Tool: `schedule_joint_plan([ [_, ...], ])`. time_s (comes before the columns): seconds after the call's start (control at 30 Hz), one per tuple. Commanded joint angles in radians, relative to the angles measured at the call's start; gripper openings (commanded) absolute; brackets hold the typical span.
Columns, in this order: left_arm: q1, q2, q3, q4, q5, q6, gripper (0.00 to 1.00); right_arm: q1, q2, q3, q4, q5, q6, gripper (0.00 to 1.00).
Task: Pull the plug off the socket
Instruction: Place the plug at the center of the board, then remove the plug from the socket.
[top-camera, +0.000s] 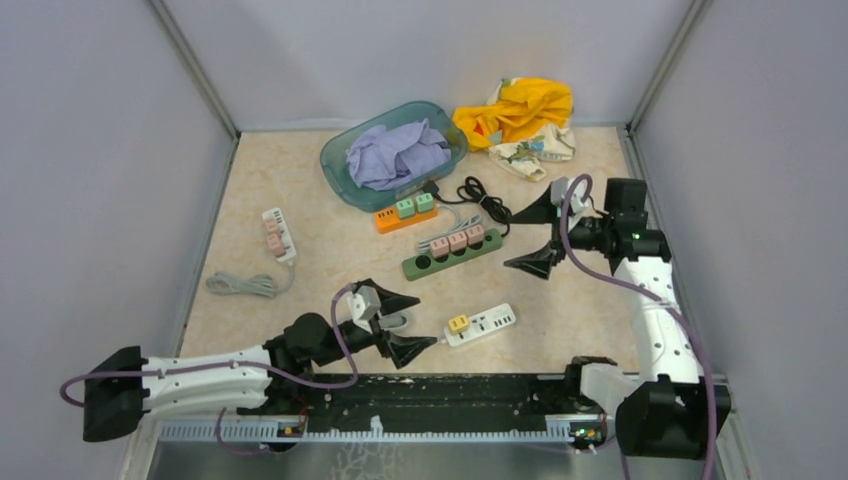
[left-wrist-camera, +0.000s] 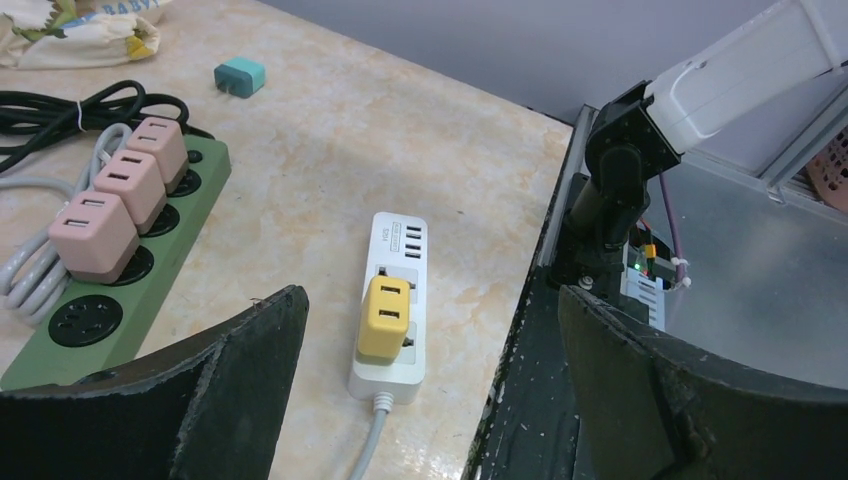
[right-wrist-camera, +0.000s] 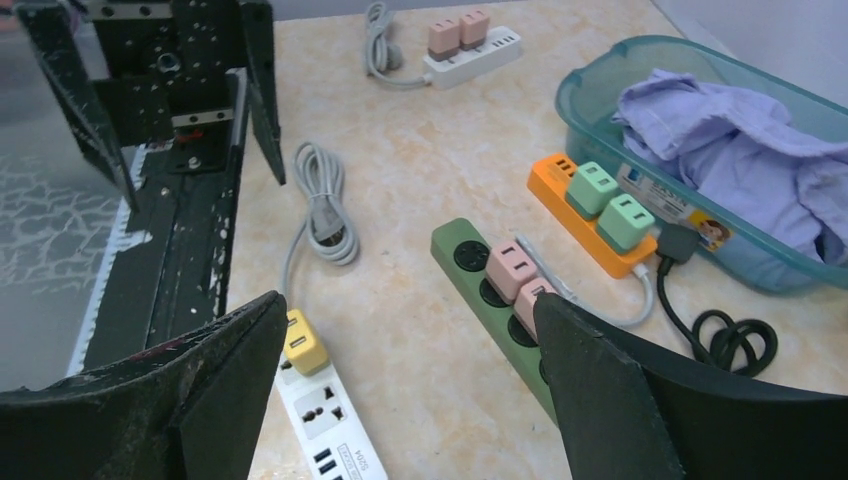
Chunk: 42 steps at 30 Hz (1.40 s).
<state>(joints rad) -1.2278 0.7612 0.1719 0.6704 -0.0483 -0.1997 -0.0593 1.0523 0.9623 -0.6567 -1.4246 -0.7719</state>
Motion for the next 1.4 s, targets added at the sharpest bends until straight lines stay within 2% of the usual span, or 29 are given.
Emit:
schedule_joint_plan([
  [0.0, 0.006, 0.002, -0.044, 0.157, 0.002, 0.026, 1.0, 0.055, 0.006, -0.01, -0.194, -0.065, -0.297, 0.94],
  [0.2, 0.005, 0.006, -0.066, 0.205, -0.023, 0.032, 1.0, 0.197, 0.039, -0.029, -0.264, 0.015, -0.425, 0.95],
  [0.37, 0.006, 0.014, -0.113, 0.284, -0.057, 0.061, 1.0, 0.351, 0.069, -0.053, -0.277, 0.153, -0.504, 0.94],
  [0.5, 0.006, 0.026, -0.158, 0.345, -0.063, 0.109, 1.0, 0.496, 0.089, -0.096, -0.177, 0.315, -0.444, 0.93],
  [0.7, 0.005, 0.055, -0.172, 0.343, -0.092, 0.141, 1.0, 0.662, 0.121, -0.168, 0.038, 0.556, -0.311, 0.91],
  [0.83, 0.006, 0.065, -0.186, 0.347, -0.108, 0.14, 1.0, 0.754, 0.138, -0.205, 0.102, 0.648, -0.298, 0.91],
  [1.0, 0.006, 0.068, -0.19, 0.348, -0.117, 0.147, 1.0, 0.801, 0.163, -0.225, 0.181, 0.723, -0.245, 0.83],
  [1.23, 0.006, 0.067, -0.199, 0.35, -0.115, 0.15, 1.0, 0.88, 0.202, -0.226, 0.182, 0.789, -0.271, 0.61],
  [1.37, 0.006, 0.07, -0.207, 0.358, -0.122, 0.156, 1.0, 0.894, 0.219, -0.222, 0.163, 0.804, -0.291, 0.52],
])
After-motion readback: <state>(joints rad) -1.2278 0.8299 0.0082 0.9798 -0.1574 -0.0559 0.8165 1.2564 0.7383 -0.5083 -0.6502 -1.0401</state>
